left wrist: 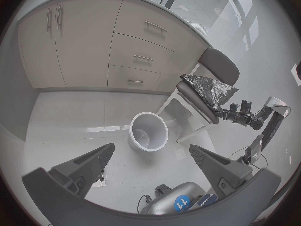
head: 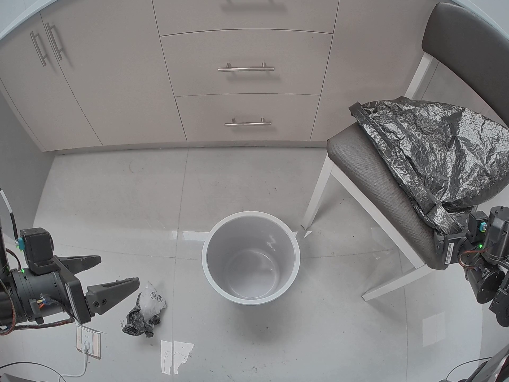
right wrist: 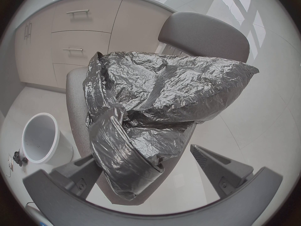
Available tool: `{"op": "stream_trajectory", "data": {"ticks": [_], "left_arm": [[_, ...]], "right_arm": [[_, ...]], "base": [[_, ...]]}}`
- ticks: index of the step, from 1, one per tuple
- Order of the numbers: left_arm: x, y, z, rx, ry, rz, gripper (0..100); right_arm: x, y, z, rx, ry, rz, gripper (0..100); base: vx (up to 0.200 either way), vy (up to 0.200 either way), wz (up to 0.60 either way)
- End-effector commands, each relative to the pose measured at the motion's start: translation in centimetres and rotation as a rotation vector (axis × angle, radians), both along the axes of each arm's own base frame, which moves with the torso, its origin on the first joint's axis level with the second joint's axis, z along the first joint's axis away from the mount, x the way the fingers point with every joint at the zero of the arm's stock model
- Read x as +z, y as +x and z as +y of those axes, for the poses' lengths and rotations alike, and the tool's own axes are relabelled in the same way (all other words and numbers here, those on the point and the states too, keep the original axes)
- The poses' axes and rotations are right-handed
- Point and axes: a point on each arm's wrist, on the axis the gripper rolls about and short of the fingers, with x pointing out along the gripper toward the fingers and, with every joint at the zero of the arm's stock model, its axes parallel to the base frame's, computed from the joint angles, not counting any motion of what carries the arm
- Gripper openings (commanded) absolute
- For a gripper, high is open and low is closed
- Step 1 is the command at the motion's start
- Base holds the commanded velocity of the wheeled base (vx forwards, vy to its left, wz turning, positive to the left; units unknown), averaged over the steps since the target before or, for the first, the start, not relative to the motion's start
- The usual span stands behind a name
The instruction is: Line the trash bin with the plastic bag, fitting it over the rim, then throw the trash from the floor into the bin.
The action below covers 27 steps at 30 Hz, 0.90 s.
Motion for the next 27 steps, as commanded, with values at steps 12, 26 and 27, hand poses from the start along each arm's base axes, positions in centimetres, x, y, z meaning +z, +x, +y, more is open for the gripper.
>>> {"op": "stream_trajectory", "data": {"ticks": [12, 26, 27], "left_arm": [[-0.08, 0.01, 0.00, 0.001, -0.001, 0.005, 100], [-0.02, 0.00, 0.00, 0.001, -0.002, 0.002, 100], [0.00, 0.00, 0.00, 0.001, -0.003, 0.001, 100]], "right_arm": [[0.54, 0.03, -0.25, -0.008, 0.017, -0.057, 100], [0.77, 0.15, -0.10, 0.017, 0.073, -0.094, 0], [0.93, 0.19, -0.07, 0.025, 0.093, -0.106, 0]], "base": [[0.000, 0.000, 0.00], [0.000, 0.000, 0.00], [0.000, 0.000, 0.00]]}}
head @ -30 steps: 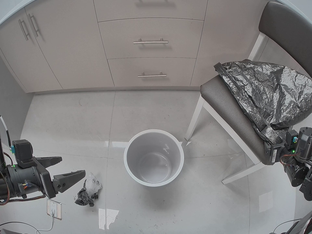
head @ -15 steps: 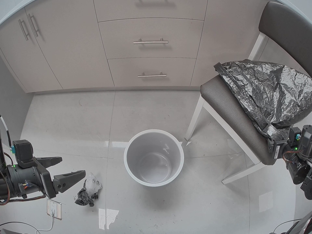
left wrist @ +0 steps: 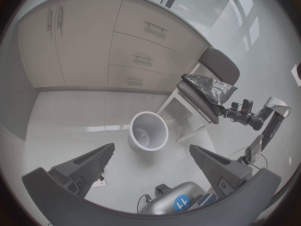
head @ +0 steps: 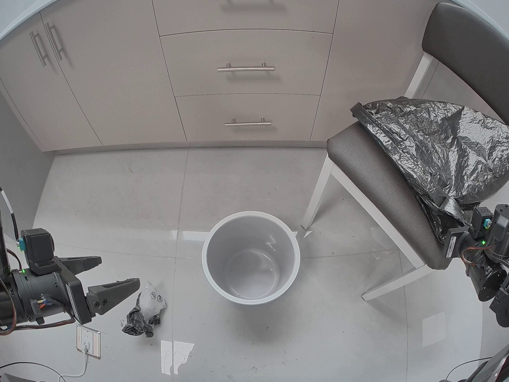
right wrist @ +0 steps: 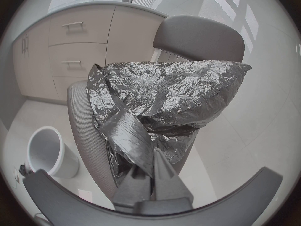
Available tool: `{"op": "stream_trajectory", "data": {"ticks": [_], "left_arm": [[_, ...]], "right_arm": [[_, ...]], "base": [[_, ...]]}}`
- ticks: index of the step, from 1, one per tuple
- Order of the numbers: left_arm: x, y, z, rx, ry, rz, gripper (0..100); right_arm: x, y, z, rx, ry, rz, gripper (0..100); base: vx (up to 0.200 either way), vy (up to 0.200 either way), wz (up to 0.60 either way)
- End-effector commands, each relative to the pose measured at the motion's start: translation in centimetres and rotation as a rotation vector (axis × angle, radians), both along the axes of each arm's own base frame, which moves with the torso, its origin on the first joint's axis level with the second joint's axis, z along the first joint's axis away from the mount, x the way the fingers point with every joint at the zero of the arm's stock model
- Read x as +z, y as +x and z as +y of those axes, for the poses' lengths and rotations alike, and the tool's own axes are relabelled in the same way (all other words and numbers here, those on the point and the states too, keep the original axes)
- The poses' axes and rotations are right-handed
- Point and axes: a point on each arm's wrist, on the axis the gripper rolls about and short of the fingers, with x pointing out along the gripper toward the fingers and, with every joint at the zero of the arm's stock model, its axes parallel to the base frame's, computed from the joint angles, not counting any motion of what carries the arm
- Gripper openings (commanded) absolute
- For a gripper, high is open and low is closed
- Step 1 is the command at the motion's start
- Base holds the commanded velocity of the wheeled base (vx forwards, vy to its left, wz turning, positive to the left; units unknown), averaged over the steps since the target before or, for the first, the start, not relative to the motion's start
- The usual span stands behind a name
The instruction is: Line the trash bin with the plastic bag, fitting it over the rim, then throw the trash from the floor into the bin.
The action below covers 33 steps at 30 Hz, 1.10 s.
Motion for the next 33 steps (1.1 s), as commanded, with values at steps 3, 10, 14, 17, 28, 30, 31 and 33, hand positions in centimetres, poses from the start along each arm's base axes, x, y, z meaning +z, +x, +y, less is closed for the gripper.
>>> {"op": "stream_trajectory", "data": {"ticks": [3, 10, 14, 17, 28, 30, 31, 33], "left_arm": [[0.0, 0.0, 0.0, 0.000, -0.002, -0.002, 100], [-0.2, 0.0, 0.0, 0.002, -0.010, -0.013, 100], [-0.8, 0.2, -0.1, 0.008, -0.056, -0.040, 100], [-0.3, 0.9, -0.8, 0.007, -0.174, -0.085, 100], [0.3, 3.7, -2.7, -0.058, -0.376, -0.045, 100], [0.6, 4.2, -2.9, -0.081, -0.509, 0.000, 100], [0.7, 4.3, -2.9, -0.089, -0.516, 0.002, 100], [0.0, 4.7, -3.0, -0.139, -0.518, 0.028, 100]], "right_arm": [[0.7, 0.4, 0.1, 0.025, 0.070, -0.051, 0], [2.7, 3.2, 0.4, 0.118, 0.406, -0.204, 0], [3.8, 4.2, 0.7, 0.217, 0.583, -0.255, 0], [4.6, 4.1, 1.1, 0.375, 0.726, -0.231, 0], [11.7, -0.1, 0.1, 0.885, 1.245, -0.027, 0], [12.9, -1.1, -0.1, 0.977, 1.297, 0.013, 0], [13.0, -1.2, -0.1, 0.984, 1.296, 0.017, 0], [13.5, -1.5, 0.3, 1.030, 1.272, 0.022, 0]], "base": [[0.000, 0.000, 0.00], [0.000, 0.000, 0.00], [0.000, 0.000, 0.00], [0.000, 0.000, 0.00], [0.000, 0.000, 0.00], [0.000, 0.000, 0.00], [0.000, 0.000, 0.00], [0.000, 0.000, 0.00]]}}
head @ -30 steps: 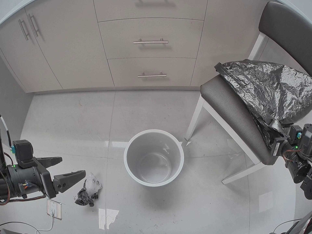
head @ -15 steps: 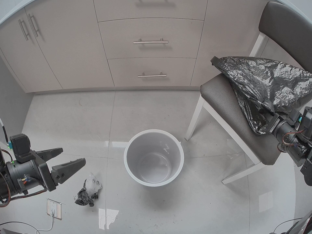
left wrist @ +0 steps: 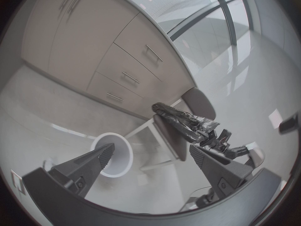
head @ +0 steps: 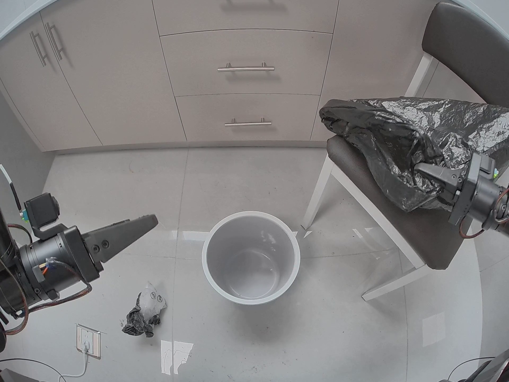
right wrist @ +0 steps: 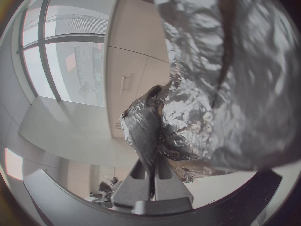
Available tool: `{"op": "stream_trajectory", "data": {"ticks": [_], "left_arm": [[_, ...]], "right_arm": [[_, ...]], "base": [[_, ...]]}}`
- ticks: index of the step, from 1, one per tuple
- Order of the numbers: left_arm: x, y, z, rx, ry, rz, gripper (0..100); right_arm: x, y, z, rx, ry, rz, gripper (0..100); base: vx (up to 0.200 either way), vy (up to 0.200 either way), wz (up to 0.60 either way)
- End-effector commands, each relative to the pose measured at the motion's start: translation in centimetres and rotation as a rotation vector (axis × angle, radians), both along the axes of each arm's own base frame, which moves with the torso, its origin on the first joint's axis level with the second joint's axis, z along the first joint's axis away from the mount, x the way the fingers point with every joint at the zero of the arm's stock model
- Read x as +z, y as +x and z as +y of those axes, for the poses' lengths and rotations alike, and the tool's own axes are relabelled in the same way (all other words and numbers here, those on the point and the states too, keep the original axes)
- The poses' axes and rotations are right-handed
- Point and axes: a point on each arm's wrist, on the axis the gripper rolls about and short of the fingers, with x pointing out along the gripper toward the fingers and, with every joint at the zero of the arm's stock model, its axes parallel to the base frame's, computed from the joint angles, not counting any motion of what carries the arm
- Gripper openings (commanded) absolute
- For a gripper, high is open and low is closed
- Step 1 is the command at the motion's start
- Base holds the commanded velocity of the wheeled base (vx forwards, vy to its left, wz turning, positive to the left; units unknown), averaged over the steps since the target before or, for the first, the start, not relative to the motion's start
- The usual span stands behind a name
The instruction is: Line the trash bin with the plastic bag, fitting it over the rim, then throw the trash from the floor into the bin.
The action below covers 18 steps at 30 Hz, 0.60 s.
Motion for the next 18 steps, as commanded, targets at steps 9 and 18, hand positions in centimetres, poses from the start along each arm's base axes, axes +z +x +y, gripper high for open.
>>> {"op": "stream_trajectory", "data": {"ticks": [9, 18], "left_arm": [[-3.3, 4.2, -2.1, -0.118, 0.066, 0.066, 100], [-5.3, 8.0, -4.4, -0.145, 0.097, 0.144, 100]], "right_arm": [[7.4, -4.4, 1.5, 0.209, -0.003, -0.057, 0], [9.5, -7.6, 3.1, 0.364, -0.097, -0.087, 0]], "base": [[0.000, 0.000, 0.00], [0.000, 0.000, 0.00]]}}
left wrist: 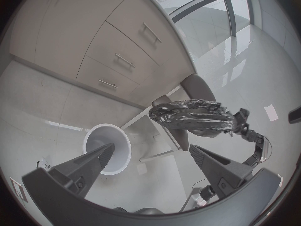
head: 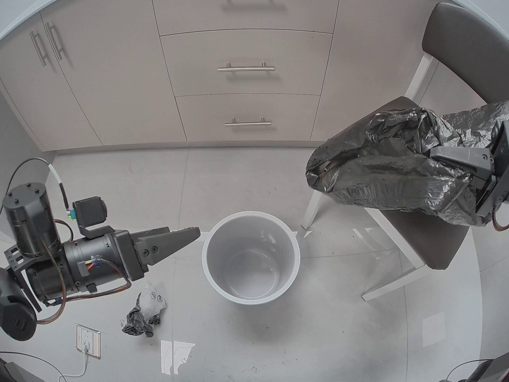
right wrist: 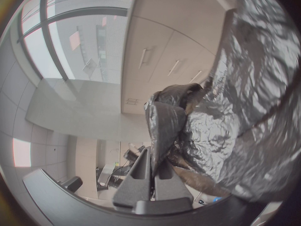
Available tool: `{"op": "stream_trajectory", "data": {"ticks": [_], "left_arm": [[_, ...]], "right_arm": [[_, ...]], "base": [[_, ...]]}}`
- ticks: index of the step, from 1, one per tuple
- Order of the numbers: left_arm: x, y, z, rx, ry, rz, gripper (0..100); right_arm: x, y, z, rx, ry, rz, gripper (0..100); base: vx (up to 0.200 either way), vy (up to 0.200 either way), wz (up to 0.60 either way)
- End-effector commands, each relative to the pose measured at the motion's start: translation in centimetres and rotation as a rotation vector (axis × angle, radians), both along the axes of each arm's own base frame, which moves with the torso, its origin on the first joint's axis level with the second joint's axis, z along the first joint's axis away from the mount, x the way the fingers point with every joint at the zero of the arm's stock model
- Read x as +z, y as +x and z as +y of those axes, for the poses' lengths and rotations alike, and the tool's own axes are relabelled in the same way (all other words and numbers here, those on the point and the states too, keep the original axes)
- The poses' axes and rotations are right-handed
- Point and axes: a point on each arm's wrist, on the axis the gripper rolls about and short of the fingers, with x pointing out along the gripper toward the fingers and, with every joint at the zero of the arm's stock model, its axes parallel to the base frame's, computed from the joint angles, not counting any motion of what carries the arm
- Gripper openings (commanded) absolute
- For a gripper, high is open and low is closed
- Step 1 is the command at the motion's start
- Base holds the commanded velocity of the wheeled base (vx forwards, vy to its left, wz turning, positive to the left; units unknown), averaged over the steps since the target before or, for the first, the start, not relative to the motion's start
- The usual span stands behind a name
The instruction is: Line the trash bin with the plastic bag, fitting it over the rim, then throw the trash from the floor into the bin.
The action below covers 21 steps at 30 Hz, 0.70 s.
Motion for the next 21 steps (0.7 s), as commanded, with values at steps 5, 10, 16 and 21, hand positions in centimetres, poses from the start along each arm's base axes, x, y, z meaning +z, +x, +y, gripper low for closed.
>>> {"op": "stream_trajectory", "data": {"ticks": [5, 10, 16, 21], "left_arm": [[-5.2, 7.0, -3.9, -0.029, 0.091, 0.143, 100], [-5.6, 10.2, -5.6, -0.032, 0.059, 0.020, 100], [-5.1, 10.7, -7.5, -0.064, 0.035, -0.029, 100], [-5.4, 9.9, -9.7, -0.090, 0.045, -0.038, 100]], "right_arm": [[2.8, -2.8, 1.5, 0.151, -0.012, -0.078, 0], [2.8, -4.2, 1.7, 0.209, -0.021, -0.058, 0], [2.6, -5.6, 2.1, 0.284, -0.042, -0.023, 0], [2.4, -6.0, 2.4, 0.318, -0.054, 0.003, 0]], "base": [[0.000, 0.000, 0.00], [0.000, 0.000, 0.00], [0.000, 0.000, 0.00], [0.000, 0.000, 0.00]]}}
